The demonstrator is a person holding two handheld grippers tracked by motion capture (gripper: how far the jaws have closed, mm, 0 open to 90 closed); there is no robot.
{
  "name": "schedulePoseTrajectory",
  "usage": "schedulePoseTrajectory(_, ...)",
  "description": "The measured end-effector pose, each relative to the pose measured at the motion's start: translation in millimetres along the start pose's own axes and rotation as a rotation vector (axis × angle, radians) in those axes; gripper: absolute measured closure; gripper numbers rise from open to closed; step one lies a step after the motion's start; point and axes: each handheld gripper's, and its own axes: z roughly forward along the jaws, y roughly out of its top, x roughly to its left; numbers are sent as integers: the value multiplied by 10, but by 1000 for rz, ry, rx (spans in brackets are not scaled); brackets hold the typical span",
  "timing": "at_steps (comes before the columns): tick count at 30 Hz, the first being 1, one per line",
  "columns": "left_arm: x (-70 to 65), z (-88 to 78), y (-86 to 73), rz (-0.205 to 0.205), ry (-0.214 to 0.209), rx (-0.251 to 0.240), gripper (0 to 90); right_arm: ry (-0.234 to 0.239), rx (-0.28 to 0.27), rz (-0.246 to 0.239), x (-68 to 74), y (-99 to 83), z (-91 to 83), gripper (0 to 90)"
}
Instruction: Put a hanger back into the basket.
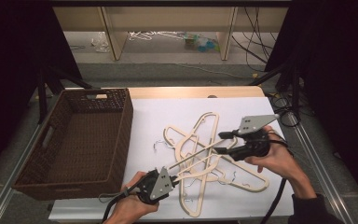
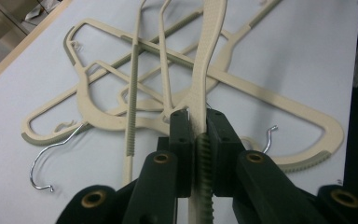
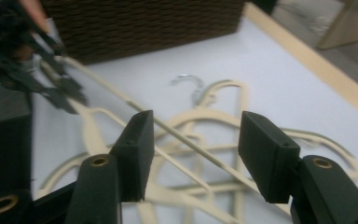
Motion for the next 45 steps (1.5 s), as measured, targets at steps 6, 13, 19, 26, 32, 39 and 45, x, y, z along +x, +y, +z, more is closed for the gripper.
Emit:
schedulePoseTrajectory(6,142,-100,-79,-129,-14,-21,832,-124,18,60,-289,-308,-174,454)
schedulePoseTrajectory(13,201,-145,-168,-191,-5,-39,846,-52,67,0,-230,-430,92,444)
schedulePoseTrajectory(19,228,-168,-209,-204,-9,-39,846,11,44,-118,-30,-271,336,469)
schedulePoseTrajectory(26,211,-205,-254,-222,-28,-41,847,77,61,-217,102,-164,618,568)
schedulePoseTrajectory(32,222,-242,-276,-233,-38,-65,847,72,67,-375,141,-138,674,717)
schedulePoseTrajectory(39,243,-332,-300,-263,-82,-106,845,113,64,-428,190,-60,561,818)
schedulePoseTrajectory(45,176,-326,-304,-225,-153,-103,843,183,97,-418,282,-18,375,840)
